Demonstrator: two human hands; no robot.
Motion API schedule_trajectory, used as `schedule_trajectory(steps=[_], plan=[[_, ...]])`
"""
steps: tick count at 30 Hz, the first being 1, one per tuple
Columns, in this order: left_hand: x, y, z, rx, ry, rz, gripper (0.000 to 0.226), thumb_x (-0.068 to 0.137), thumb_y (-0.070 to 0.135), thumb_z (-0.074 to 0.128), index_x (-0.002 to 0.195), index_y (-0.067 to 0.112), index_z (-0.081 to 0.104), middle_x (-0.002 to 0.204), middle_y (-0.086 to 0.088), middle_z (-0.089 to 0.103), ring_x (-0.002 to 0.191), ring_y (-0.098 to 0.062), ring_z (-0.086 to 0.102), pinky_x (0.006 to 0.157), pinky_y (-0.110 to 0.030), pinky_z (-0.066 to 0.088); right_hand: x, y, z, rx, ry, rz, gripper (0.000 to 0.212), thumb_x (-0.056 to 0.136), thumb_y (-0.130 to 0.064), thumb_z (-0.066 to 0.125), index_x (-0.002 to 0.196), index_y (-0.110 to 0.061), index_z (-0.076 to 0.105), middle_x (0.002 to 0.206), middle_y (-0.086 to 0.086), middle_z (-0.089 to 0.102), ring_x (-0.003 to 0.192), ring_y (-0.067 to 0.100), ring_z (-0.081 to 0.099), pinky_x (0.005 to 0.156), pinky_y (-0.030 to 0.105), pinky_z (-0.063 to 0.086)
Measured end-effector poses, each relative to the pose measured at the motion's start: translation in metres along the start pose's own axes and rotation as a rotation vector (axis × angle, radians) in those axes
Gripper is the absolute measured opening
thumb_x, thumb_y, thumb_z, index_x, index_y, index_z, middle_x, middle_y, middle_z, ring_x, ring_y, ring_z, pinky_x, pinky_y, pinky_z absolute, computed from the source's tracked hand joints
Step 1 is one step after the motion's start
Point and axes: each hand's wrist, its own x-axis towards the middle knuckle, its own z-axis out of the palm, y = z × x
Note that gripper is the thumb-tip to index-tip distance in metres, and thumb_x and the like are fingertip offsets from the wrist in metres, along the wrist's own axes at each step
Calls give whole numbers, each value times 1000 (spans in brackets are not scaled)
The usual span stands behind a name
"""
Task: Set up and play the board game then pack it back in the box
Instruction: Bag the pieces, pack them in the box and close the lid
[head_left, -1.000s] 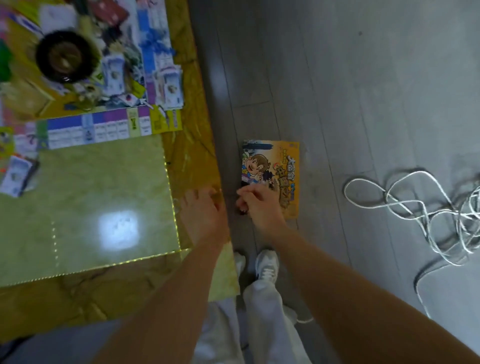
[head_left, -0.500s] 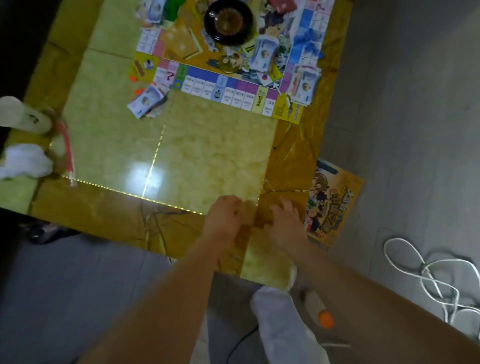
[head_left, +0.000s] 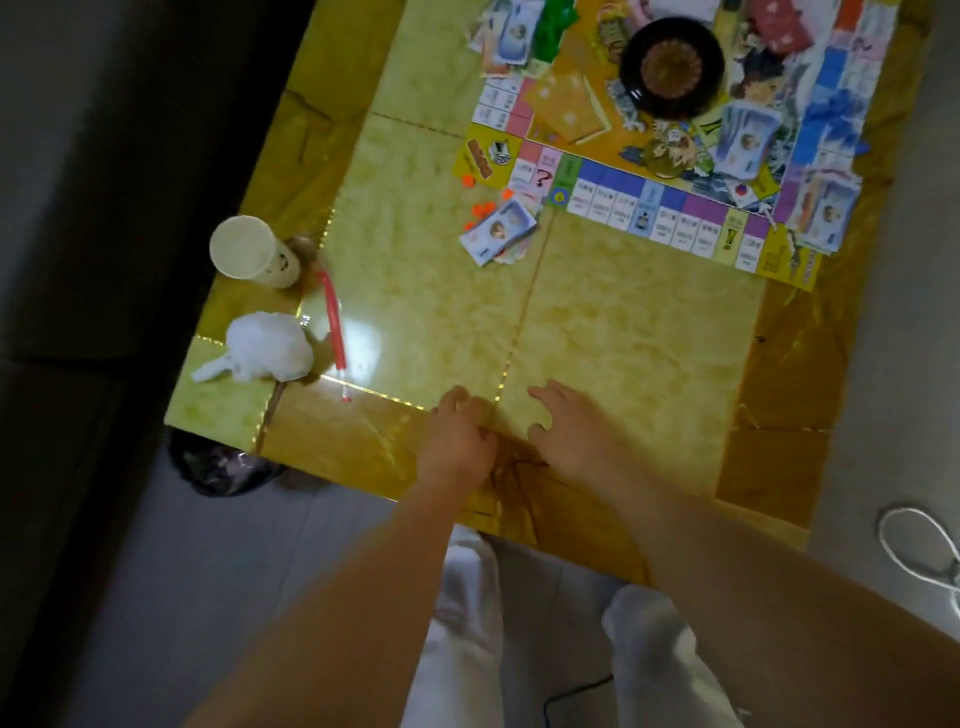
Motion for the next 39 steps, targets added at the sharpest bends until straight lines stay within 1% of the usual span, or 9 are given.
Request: schedule_trajectory(steps=[6, 12, 16, 19, 25, 29, 32, 36, 39], plan=[[6, -36, -31, -147, 88, 7, 32, 91, 16, 50, 121, 15, 62, 116, -9, 55, 102, -29, 59, 85, -36, 47, 12, -19, 10, -82, 52, 186, 43, 90, -25, 55, 133, -21, 54, 151, 1, 28, 134, 22, 38, 109, 40, 36], [8, -74, -63, -340, 420, -440, 10, 93, 25, 51, 101, 18, 53, 93, -3, 66, 77, -22, 60, 62, -31, 43, 33, -78, 12, 33, 40, 92, 22, 92, -26, 50, 112, -29, 60, 116, -4, 64, 100, 19, 62, 89, 40, 52], [11, -103, -71, -527, 455, -650, 14, 90, 32, 59, 98, 21, 54, 96, 0, 66, 89, -23, 61, 70, -32, 42, 63, -131, 25, 7, 65, -2, 10, 86, -40, 49, 77, -41, 51, 86, -12, 67, 79, 15, 64, 76, 39, 56], [13, -117, -75, -558, 454, -671, 9, 88, 25, 57, 92, 21, 50, 94, 0, 64, 89, -23, 59, 73, -31, 41, 84, -166, 37, 2, 99, -70, 9, 85, -44, 53, 82, -36, 53, 88, -10, 67, 81, 17, 64, 78, 38, 54], [19, -139, -84, -763, 574, -712, 17, 90, 13, 51, 101, 13, 37, 80, 2, 51, 80, -27, 55, 68, -32, 39, 116, -212, 67, -129, 82, -101, 33, 89, -51, 51, 95, -18, 49, 97, 6, 63, 89, 32, 62, 79, 45, 52], [21, -143, -89, -789, 770, -687, 26, 86, 4, 45, 110, 8, 36, 116, -12, 43, 95, -24, 44, 80, -35, 38, 123, -210, 73, -255, 98, -58, 26, 89, -40, 57, 99, -16, 54, 99, 5, 65, 94, 30, 63, 78, 42, 54], [21, -144, -96, -619, 908, -590, 49, 80, 24, 49, 124, 4, 41, 127, -12, 36, 108, -20, 37, 94, -33, 34, 126, -205, 67, -275, 96, -59, 17, 88, -32, 59, 97, -18, 64, 96, 3, 67, 91, 29, 65, 76, 41, 55], [31, -136, -106, -420, 783, -439, 82, 75, 63, 60, 141, 23, 32, 152, -4, 22, 136, -24, 26, 101, -40, 33, 129, -201, 59, -307, 82, -79, 18, 83, -32, 61, 89, -17, 69, 86, 3, 69, 85, 29, 66, 71, 39, 57], [42, -135, -106, -303, 630, -430, 84, 77, 54, 68, 146, 29, 28, 154, -2, 23, 136, -27, 27, 100, -45, 37, 132, -193, 50, -311, 88, -110, 18, 83, -33, 63, 84, -16, 69, 79, 2, 68, 76, 24, 66, 64, 33, 55]])
